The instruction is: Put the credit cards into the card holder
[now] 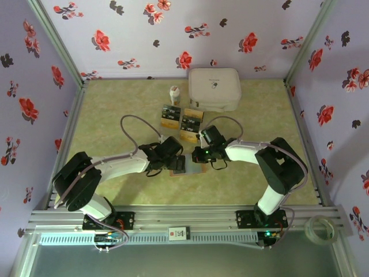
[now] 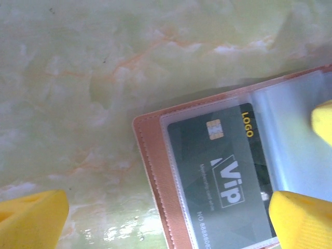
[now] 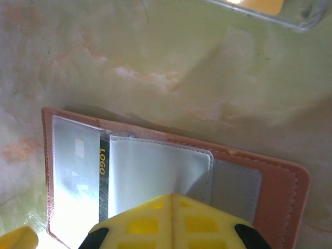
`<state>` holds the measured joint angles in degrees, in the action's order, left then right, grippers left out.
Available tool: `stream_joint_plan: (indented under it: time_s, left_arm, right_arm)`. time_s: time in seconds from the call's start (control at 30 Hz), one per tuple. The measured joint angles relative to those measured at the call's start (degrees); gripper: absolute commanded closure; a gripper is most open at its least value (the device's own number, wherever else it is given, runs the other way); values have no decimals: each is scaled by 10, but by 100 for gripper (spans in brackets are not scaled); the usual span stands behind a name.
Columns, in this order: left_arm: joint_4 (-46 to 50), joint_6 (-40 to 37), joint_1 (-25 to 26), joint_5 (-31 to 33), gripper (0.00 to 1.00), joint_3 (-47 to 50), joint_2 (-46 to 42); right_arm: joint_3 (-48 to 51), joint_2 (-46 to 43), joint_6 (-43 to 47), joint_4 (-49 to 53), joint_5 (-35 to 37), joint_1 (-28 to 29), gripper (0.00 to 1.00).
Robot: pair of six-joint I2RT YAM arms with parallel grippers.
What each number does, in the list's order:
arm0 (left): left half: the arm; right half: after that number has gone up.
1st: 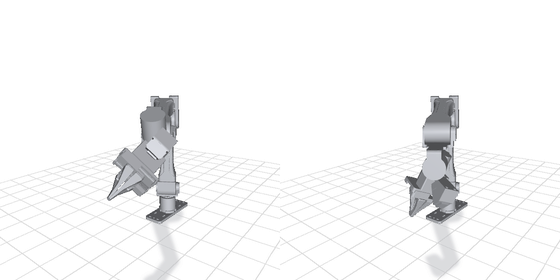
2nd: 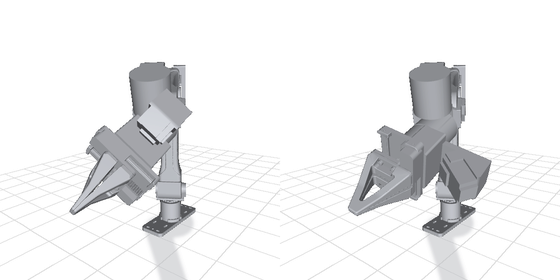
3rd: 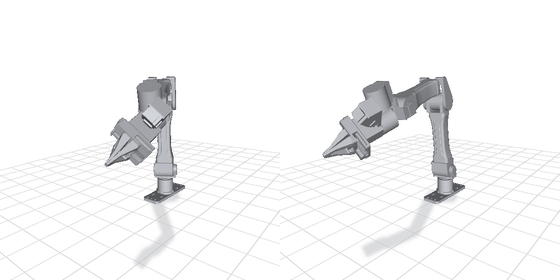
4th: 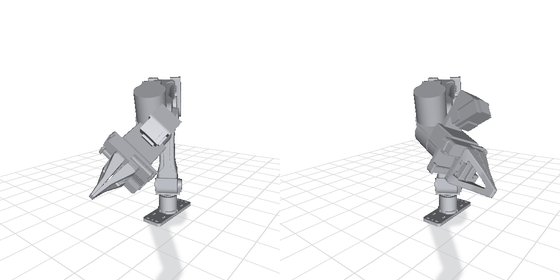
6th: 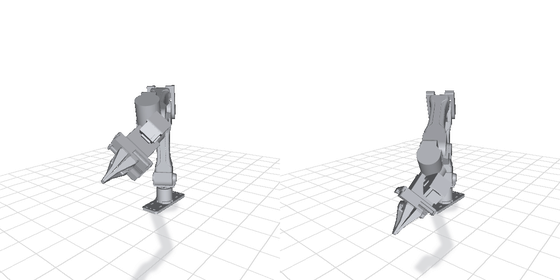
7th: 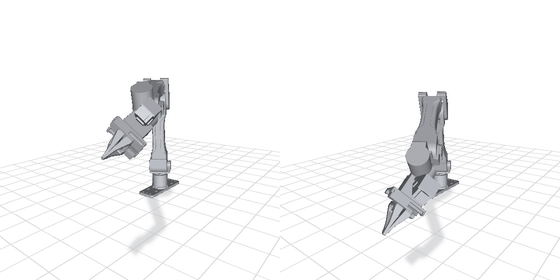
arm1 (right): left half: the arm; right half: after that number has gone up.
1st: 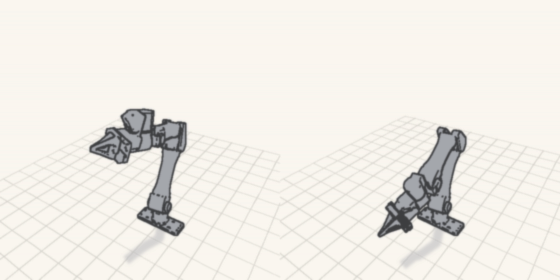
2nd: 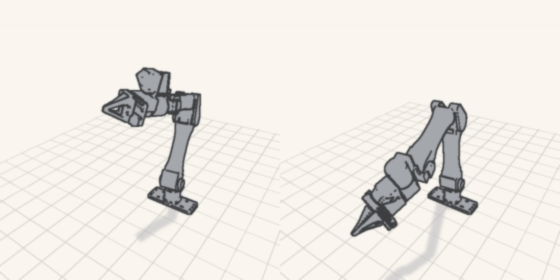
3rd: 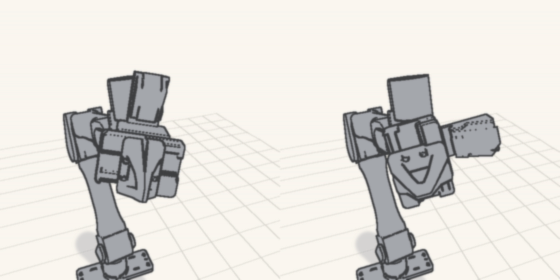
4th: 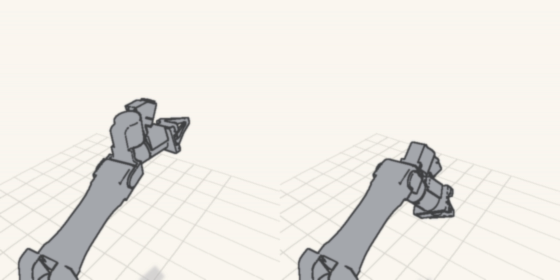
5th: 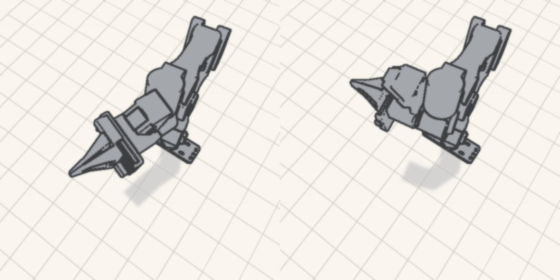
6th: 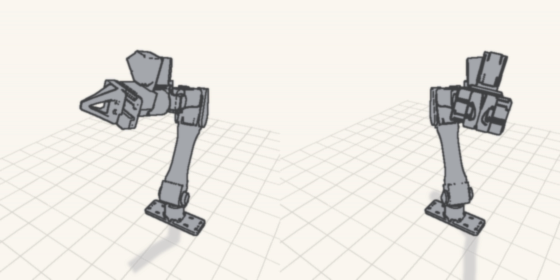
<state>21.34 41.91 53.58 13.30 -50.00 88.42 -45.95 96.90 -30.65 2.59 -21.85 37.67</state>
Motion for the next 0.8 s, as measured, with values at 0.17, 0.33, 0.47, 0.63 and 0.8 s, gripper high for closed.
stream_joint_plan:
  time_s: [0.17,0.33,0.47,0.63,0.8]
  left_arm:
    - [-5,0,6,0,0,-3,11]
    - [-9,0,12,0,0,-3,19]
    - [-20,0,20,0,0,-3,24]
    - [-39,0,29,0,0,-3,31]
    - [-54,0,35,0,0,-3,44]
  right_arm:
    - [0,4,0,-9,-3,7,95]
    - [0,5,-5,-12,-5,11,95]
    - [0,5,-9,-12,-5,11,95]
    - [0,5,-9,-13,-5,11,95]
    - [0,5,-9,-13,-5,11,95]
